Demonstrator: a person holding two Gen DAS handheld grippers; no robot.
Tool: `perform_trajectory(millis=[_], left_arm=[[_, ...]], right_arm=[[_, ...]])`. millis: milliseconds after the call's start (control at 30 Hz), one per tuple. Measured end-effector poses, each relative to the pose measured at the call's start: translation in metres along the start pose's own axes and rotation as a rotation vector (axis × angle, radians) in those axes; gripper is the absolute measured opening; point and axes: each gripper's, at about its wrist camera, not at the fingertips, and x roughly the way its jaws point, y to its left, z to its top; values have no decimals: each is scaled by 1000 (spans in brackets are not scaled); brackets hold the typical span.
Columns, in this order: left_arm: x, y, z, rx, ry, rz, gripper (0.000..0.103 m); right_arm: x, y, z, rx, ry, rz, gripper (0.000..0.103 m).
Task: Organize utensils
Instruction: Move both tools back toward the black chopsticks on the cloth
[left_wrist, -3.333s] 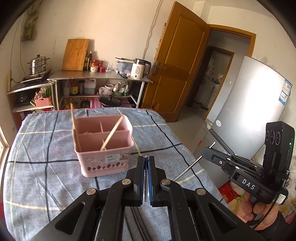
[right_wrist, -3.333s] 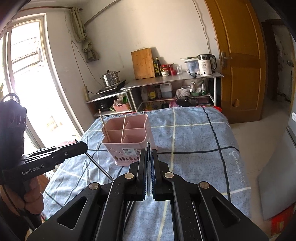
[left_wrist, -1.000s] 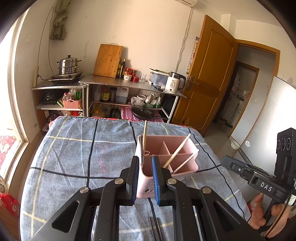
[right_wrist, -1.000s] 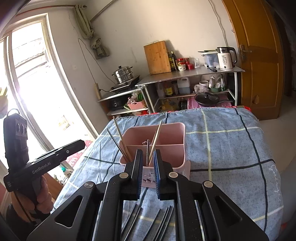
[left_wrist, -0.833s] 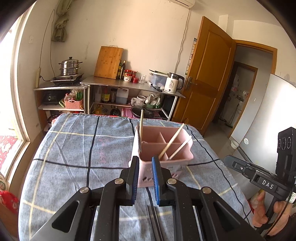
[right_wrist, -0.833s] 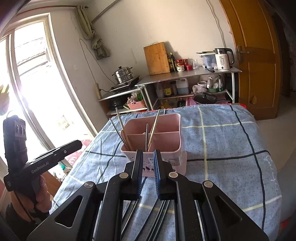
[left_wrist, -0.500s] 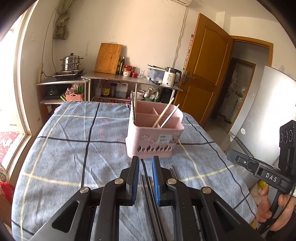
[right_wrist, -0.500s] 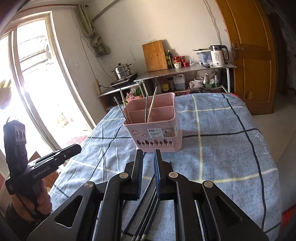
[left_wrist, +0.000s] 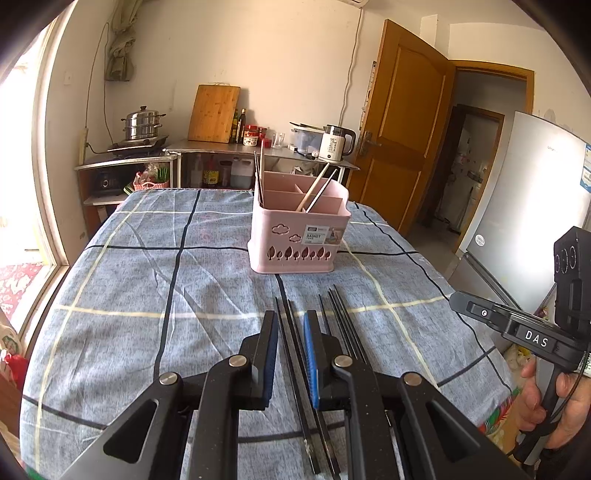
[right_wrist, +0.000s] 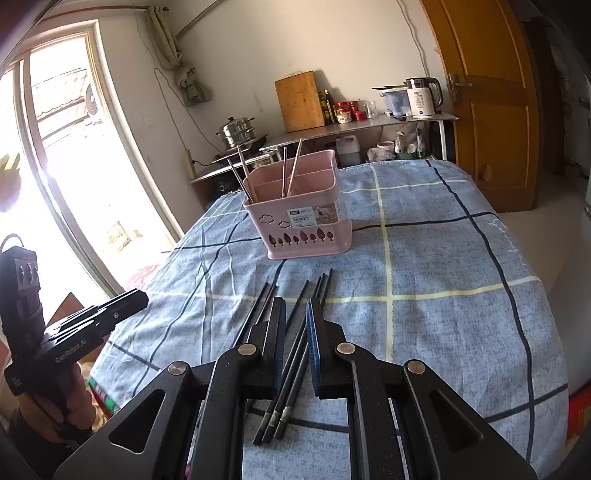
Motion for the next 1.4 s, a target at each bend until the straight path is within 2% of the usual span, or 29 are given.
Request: perform_trajectory(millis=[433,667,800,867,933,1400], left_arm=[[-1,-6,-14,18,5,-10,13],[13,-2,-17,10,25,-2,14],[27,2,-18,8,45,5,15],[35,4,-18,5,56,6,22],[43,5,-16,6,67,1,25],[125,17,-1,-25,182,-9,25]], right_arm=[[-1,4,-15,-16,20,-14,12],[8,5,-17,-23,34,-27,12],[16,5,-19,-25,49,-33,12],[22,4,-18,-23,59,-35,12],[27,4,-18,-23,69,-37,13],[94,-2,-2,-15,161,-78,13]])
